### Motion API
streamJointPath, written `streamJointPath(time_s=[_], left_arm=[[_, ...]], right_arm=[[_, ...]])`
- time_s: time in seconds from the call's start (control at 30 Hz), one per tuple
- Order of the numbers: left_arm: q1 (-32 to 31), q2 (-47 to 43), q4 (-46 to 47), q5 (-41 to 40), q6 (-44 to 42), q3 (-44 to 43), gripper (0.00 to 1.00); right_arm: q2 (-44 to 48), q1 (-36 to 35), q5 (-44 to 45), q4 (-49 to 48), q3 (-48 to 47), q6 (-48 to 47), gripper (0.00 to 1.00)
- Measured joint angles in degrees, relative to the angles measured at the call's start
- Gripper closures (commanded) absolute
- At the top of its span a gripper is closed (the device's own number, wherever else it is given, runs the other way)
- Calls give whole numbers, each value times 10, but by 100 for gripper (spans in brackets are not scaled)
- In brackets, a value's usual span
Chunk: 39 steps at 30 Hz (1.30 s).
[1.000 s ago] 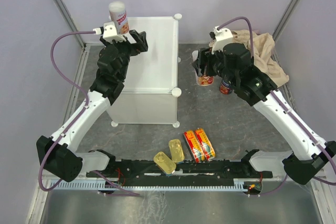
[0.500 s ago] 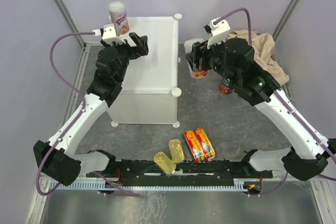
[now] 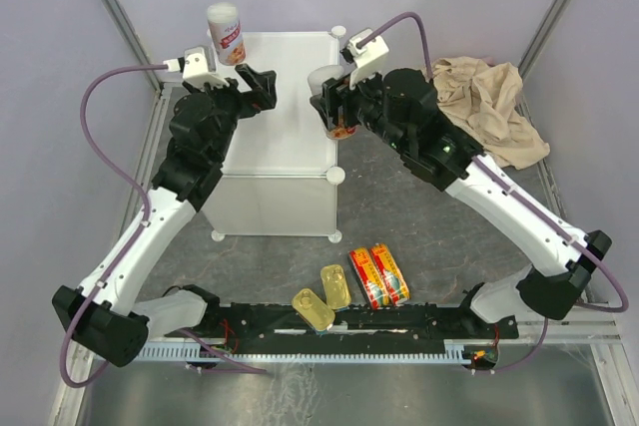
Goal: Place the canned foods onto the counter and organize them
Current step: Place the canned food on the counter.
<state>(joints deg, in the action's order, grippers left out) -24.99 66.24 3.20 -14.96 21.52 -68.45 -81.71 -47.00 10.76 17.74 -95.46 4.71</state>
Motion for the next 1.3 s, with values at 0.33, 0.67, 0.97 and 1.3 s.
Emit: streamJointPath(time_s=[0.33, 0.67, 0.97, 1.3], left_arm=[[0, -49, -5, -46, 24, 9, 1], [0, -58, -4, -77, 34, 24, 1], [0, -57, 7, -86, 35, 33, 1], [0, -56, 30, -87, 35, 47, 1]], right_arm=[[-53, -6, -17, -72, -1, -16, 99], [-72, -6, -29, -153, 10, -25, 99], [-94, -6, -42, -239, 54, -27, 99], [-103, -6, -54, -364, 118, -27, 96]])
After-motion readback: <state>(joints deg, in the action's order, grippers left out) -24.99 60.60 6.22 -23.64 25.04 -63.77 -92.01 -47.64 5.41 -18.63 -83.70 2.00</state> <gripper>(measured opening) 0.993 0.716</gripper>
